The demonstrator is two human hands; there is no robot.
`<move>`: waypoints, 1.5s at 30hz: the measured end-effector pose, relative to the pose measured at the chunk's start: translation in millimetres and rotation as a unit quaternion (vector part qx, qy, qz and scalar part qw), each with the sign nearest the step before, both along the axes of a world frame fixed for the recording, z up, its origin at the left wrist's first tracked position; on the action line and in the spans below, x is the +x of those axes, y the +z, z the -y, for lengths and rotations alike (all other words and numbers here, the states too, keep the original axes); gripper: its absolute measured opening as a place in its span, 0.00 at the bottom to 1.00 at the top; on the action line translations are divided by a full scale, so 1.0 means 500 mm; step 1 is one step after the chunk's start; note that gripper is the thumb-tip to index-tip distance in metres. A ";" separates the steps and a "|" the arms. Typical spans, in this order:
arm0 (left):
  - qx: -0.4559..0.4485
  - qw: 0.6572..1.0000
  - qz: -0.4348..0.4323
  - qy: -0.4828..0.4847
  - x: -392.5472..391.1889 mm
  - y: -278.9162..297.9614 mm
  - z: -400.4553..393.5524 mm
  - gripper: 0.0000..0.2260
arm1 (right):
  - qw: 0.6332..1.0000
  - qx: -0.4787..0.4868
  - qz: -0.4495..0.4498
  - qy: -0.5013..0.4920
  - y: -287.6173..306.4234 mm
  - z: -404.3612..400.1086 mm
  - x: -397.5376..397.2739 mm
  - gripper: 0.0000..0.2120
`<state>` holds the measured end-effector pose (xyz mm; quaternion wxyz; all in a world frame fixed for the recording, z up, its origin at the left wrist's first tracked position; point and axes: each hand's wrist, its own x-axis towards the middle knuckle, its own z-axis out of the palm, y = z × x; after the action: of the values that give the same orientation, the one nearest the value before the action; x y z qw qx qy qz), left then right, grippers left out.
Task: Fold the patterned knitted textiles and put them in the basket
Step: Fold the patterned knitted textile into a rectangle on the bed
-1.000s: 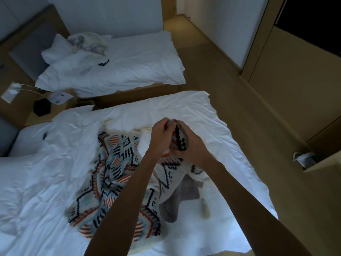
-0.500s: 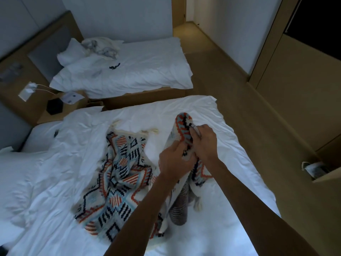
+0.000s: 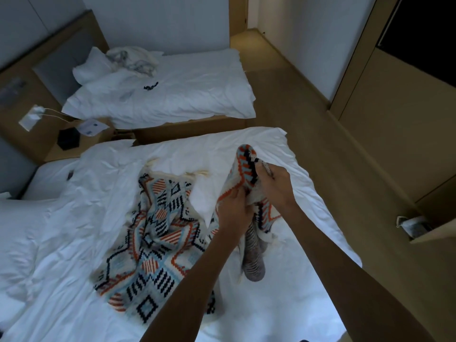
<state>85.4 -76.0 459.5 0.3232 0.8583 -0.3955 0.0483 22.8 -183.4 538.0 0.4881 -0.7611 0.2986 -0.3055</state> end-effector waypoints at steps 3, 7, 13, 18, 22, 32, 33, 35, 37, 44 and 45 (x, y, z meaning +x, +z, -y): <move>-0.061 0.995 -0.076 -0.005 0.036 0.036 -0.010 0.10 | 0.998 -0.032 -0.015 -0.059 -0.015 0.013 -0.009 0.12; -0.147 0.976 -0.155 0.046 0.079 0.120 -0.012 0.06 | 0.998 -0.054 -0.025 0.023 -0.025 0.010 -0.017 0.22; -0.129 0.967 -0.217 0.033 0.098 0.197 0.002 0.10 | 0.984 -0.154 -0.086 0.024 -0.073 -0.029 -0.002 0.27; -0.169 0.960 -0.216 0.064 0.102 0.222 -0.016 0.06 | 0.970 -0.174 -0.167 -0.004 -0.077 -0.056 0.018 0.08; -0.209 0.946 -0.225 0.105 0.102 0.243 -0.026 0.08 | 0.954 -0.102 -0.283 0.009 -0.075 -0.060 0.039 0.12; -0.167 0.932 -0.290 0.141 0.147 0.240 -0.067 0.09 | 0.981 -0.044 -0.006 0.188 0.077 -0.071 0.070 0.06; -0.175 0.922 -0.321 0.126 0.146 0.241 -0.063 0.11 | 0.977 -0.038 0.000 0.211 0.077 -0.082 0.073 0.07; -0.193 0.906 -0.362 0.105 0.142 0.245 -0.061 0.13 | 0.973 -0.009 0.011 0.232 0.078 -0.093 0.076 0.08; -0.229 0.883 -0.400 0.089 0.138 0.255 -0.067 0.15 | 0.963 0.097 0.017 0.252 0.084 -0.091 0.071 0.10; -0.245 0.904 -0.349 -0.018 0.114 0.244 -0.069 0.09 | 0.991 -0.079 0.027 0.109 0.081 -0.072 0.055 0.12; -0.234 0.917 -0.322 -0.019 0.115 0.237 -0.069 0.10 | 0.992 -0.103 0.037 0.069 0.076 -0.068 0.055 0.10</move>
<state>142.8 -41.6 578.2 0.6252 0.7200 -0.2636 -0.1457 50.1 -149.2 576.2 0.4377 -0.8146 0.1939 -0.3276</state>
